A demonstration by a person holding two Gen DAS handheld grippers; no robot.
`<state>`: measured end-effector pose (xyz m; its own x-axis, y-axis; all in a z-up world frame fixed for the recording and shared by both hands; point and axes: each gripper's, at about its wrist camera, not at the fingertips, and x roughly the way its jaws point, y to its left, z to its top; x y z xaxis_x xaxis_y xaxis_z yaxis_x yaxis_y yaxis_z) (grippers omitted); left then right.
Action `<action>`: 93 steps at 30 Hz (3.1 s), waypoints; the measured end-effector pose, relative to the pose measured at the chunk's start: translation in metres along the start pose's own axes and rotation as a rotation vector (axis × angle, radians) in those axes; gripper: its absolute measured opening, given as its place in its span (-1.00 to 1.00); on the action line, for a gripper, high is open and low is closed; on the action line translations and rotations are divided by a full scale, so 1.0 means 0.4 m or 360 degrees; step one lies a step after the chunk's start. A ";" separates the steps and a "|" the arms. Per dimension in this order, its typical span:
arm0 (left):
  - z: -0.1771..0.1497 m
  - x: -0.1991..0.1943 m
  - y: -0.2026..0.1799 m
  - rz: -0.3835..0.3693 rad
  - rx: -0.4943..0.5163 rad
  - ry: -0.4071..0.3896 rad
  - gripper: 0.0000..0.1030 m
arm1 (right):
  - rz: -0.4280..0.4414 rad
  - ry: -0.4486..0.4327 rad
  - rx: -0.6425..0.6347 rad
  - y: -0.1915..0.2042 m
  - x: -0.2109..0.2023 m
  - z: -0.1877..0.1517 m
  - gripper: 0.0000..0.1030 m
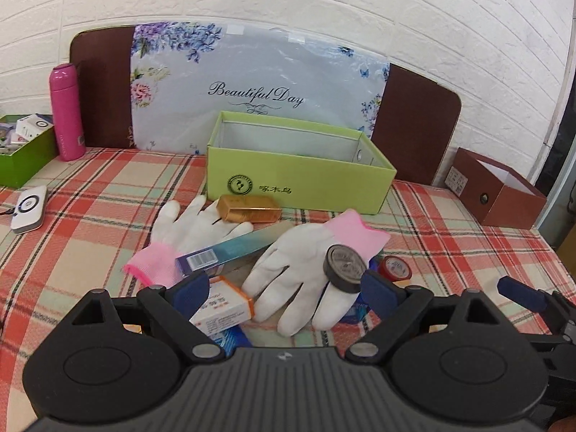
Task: Organize objects
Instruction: 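Move both grippers back to the cluttered items on the table, then grasp white-orange medicine box with left gripper while right grasps blue medicine box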
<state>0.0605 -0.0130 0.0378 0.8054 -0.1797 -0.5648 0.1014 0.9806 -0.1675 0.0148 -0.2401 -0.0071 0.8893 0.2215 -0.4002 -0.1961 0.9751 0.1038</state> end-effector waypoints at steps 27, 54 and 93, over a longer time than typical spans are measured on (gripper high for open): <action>-0.088 0.010 0.232 0.0079 -0.0195 0.0177 0.83 | 0.0082 0.0295 -0.0005 0.072 0.040 -0.108 1.00; -0.018 0.087 0.179 -0.0419 -0.0089 0.0331 0.87 | 0.0295 0.0409 -0.0075 0.173 0.050 -0.132 1.00; -0.113 0.161 0.048 -0.0088 0.0389 0.0528 0.59 | 0.0043 0.0512 -0.0162 0.056 0.085 -0.136 0.44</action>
<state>0.0879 -0.0092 -0.0383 0.5673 -0.2086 -0.7967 0.3071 0.9512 -0.0303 0.0183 -0.2100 -0.0679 0.7105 0.2244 -0.6670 -0.2724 0.9616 0.0334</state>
